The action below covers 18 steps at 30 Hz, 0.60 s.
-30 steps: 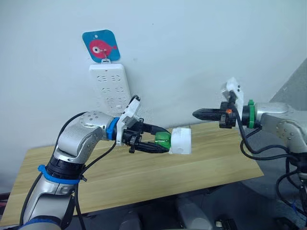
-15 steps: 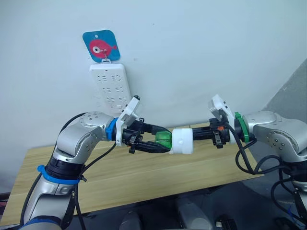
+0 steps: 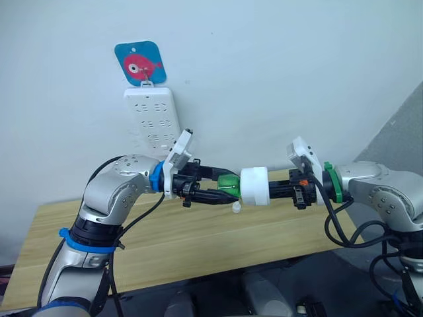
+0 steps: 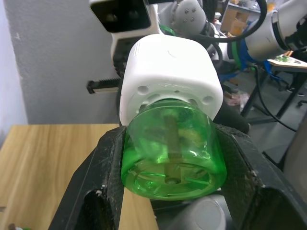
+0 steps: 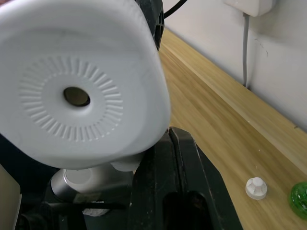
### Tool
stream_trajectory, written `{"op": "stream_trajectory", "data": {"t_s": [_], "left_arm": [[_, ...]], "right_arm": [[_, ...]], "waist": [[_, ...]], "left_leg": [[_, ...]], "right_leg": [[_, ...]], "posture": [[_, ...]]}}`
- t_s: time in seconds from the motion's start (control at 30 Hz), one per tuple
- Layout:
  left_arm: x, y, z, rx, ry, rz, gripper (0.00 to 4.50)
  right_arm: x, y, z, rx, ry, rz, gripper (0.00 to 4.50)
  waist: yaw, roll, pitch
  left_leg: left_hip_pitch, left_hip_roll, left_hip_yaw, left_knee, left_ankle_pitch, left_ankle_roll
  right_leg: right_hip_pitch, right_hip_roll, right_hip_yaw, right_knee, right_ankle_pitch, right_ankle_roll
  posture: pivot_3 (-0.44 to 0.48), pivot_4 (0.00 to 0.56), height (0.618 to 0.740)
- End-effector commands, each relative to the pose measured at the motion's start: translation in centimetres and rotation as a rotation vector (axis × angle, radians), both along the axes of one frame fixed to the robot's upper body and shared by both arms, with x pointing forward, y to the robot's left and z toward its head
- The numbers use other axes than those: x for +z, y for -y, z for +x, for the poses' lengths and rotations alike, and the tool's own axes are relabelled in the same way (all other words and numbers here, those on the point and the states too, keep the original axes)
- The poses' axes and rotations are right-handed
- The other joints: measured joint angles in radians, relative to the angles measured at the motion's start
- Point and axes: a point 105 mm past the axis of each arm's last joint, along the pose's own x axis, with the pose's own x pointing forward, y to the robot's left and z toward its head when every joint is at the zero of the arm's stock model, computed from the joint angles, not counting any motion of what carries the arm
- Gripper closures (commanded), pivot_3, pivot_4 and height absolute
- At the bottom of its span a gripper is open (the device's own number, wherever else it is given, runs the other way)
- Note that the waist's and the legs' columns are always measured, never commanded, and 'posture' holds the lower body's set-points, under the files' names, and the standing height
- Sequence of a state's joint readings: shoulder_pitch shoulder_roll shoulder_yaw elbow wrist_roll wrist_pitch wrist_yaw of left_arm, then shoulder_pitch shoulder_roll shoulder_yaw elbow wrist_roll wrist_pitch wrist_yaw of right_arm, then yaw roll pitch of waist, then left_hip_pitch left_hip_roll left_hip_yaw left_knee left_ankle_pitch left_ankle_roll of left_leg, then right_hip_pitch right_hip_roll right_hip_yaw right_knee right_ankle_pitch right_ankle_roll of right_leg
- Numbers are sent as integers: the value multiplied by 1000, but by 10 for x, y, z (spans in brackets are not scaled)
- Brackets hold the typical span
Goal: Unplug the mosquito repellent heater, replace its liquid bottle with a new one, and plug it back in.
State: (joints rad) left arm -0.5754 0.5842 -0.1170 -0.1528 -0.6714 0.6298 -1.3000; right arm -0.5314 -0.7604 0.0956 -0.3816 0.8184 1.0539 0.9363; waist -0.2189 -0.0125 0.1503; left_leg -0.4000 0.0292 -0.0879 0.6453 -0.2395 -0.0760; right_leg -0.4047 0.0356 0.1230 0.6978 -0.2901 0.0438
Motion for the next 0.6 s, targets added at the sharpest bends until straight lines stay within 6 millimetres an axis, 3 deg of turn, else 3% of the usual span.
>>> {"op": "stream_trajectory", "data": {"t_s": [0.03,0.6], "left_arm": [[14,-8,23,163,112,-20,2217],[6,-7,40,259,244,15,2217]], "right_arm": [[12,-22,-31,166,-6,74,4500],[24,-29,-40,162,-48,152,4500]], "waist": [[-1,0,0],[-1,0,0]], "left_leg": [[0,0,0,0,0,0],[0,0,0,0,0,0]], "right_leg": [[0,0,0,0,0,0],[0,0,0,0,0,0]], "posture": [[-218,90,740],[-224,92,740]]}}
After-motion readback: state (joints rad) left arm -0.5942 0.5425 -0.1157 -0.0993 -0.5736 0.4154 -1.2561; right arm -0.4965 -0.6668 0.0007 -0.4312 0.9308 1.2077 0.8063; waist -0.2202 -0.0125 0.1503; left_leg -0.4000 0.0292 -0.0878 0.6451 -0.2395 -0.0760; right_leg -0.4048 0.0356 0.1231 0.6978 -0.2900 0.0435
